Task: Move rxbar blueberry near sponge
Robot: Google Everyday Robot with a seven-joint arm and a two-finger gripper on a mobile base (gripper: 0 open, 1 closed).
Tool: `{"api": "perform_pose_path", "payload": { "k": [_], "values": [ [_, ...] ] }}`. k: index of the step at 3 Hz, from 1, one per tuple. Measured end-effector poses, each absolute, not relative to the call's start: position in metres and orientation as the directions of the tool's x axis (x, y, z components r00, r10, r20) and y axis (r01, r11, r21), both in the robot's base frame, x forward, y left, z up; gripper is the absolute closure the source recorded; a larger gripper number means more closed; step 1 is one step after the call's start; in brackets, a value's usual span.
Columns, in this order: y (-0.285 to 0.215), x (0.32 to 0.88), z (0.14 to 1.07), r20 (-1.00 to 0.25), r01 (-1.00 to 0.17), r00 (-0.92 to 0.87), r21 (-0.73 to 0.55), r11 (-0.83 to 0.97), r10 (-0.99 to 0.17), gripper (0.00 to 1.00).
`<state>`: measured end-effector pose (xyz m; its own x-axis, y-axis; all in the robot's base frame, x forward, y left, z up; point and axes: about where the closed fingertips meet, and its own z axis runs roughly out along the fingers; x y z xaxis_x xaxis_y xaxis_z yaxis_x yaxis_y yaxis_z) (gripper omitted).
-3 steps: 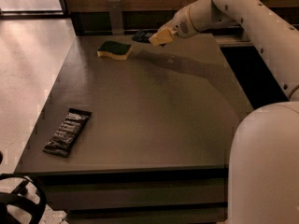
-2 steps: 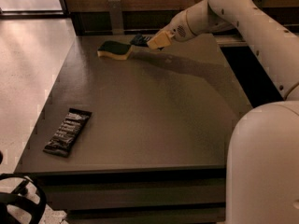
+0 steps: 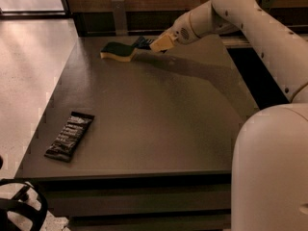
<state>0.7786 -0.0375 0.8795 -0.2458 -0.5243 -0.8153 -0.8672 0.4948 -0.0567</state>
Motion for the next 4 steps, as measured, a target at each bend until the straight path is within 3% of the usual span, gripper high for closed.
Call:
{"api": "perform_pose_path", "payload": {
  "k": [2,3,4],
  "values": [
    [-0.0317,0.7789,0.8745,-0.814,-0.872,-0.248,-0.05,0.488,-0.526,0.13],
    [-0.0291,0.779,0.8723,-0.813,-0.874,-0.248,-0.047,0.484,-0.527,0.0],
    [-0.029,0.779,0.8722,-0.813,-0.874,-0.248,-0.047,0.484,-0.527,0.0]
  ]
}}
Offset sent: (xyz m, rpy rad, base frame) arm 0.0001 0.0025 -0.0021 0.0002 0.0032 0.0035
